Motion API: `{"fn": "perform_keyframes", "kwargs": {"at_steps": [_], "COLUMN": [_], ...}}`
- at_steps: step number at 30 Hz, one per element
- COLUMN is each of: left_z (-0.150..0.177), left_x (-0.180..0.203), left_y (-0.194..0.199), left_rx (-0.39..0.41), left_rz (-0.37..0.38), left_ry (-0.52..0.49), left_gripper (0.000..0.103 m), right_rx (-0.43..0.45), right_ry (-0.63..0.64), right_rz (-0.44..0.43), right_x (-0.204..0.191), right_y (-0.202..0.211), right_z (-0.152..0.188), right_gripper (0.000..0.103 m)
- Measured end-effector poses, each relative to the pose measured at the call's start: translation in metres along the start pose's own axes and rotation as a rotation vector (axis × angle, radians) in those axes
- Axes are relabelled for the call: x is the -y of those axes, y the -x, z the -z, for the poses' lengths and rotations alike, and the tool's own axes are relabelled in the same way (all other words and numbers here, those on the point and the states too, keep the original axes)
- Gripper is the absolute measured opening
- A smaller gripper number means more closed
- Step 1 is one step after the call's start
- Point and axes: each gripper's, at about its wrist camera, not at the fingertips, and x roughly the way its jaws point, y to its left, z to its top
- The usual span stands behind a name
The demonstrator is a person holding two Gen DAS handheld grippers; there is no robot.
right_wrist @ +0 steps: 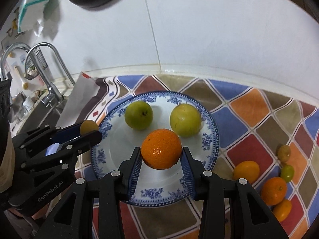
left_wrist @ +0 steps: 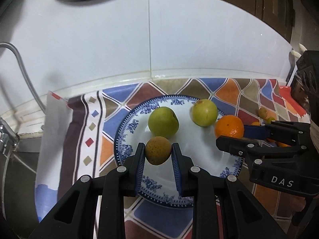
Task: Organize fruits
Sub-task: 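Carry the small brown fruit with the left tool while the right tool carries the orange over the plate, then open the left tool over the plate while the right tool releases the orange beside it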
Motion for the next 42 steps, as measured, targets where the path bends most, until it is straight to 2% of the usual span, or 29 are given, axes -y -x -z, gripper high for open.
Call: {"fn": "perform_keyframes", "kwargs": {"at_steps": [12,28,34,37,39,42], "left_z": [0.003,0.005,0.004,0.005,0.007,0.01], "left_x": [-0.001,-0.001,-0.004,-0.005,-0.006,-0.006], "left_y": [-0.038,-0.053,-0.041,-0.024,-0.01,0.013], "left_rx": [-0.077,-0.107,-0.084,-0.053,-0.03,-0.001], "left_rz": [0.027,0.027,0.007,-0.015,-0.021,-0.032], "left_ry": [-0.004,-0.003,0.016,0.026,0.043,0.061], "left_gripper": [0.027,0.027,0.042,0.048,0.058,0.063], "right_rx": [-0.07,-0.089,-0.079,-0.058,-0.036,0.004], "right_ry": [-0.008,-0.027,-0.034,-0.032,-0.018,0.001], "right_rz": [0.001,0.002,0.0,0.0,0.008,0.032], "right_x": [0.007,0.013,0.012,0.011,0.008,0.003], "right_y": [-0.028,-0.036,-0.035,-0.026,-0.015,0.003], "right_z": [-0.001,0.002,0.004,0.006,0.007,0.009], "right_gripper": [0.041,0.041,0.041,0.041,0.042,0.045]}}
